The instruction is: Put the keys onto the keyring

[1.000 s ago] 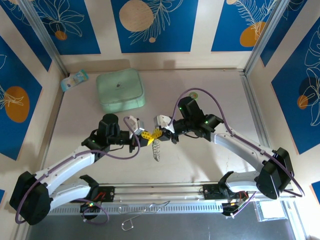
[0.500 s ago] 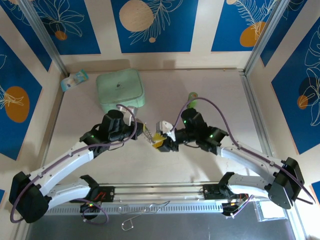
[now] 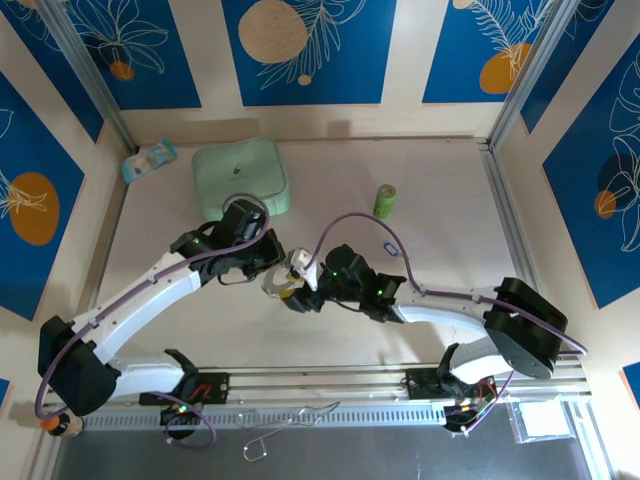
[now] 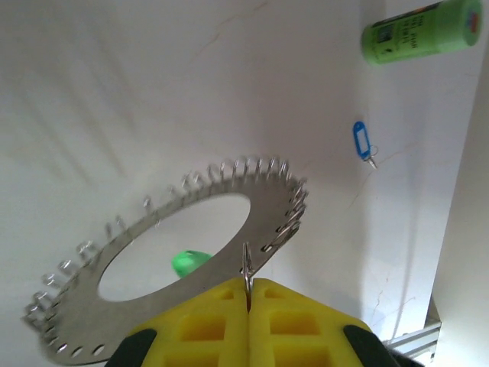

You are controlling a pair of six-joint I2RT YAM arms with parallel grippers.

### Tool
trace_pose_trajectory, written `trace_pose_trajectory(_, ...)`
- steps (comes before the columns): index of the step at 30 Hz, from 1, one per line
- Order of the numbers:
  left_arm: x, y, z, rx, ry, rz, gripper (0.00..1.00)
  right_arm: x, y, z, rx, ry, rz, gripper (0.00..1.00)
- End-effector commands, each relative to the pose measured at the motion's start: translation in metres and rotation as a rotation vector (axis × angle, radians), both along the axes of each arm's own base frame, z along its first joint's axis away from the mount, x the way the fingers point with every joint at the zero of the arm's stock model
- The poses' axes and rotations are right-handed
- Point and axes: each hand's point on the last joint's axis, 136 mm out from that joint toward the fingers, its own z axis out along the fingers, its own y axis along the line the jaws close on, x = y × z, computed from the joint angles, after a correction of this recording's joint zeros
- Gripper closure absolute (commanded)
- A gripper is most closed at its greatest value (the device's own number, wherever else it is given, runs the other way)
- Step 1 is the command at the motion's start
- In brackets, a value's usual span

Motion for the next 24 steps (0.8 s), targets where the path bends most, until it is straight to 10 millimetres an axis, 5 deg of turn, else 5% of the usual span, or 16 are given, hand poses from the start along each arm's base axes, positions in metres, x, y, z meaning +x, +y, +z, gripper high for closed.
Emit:
trace_pose_trajectory(1, -0.013, -0.002, 0.006, -0.021, 0.089, 0.028, 1.0, 0.023, -0.003, 0.004, 0.044, -0.056, -0.112, 0.46)
trace_pose_trajectory(8, -0.017, -0.003, 0.01, -0.021, 0.111, 0.018, 1.0, 0.029, -0.016, -0.007, 0.042, -0.105, -0.14, 0.44)
trace_pose_trajectory(14, -0.02, -0.006, 0.012, -0.032, 0.125, 0.001, 1.0, 0.014, -0.007, -0.001, 0.101, -0.156, -0.026, 0.44)
trace_pose_trajectory(24, -0.026, -0.009, 0.015, -0.043, 0.14, -0.021, 1.0, 0.021, 0.005, 0.01, 0.135, -0.195, -0.01, 0.45)
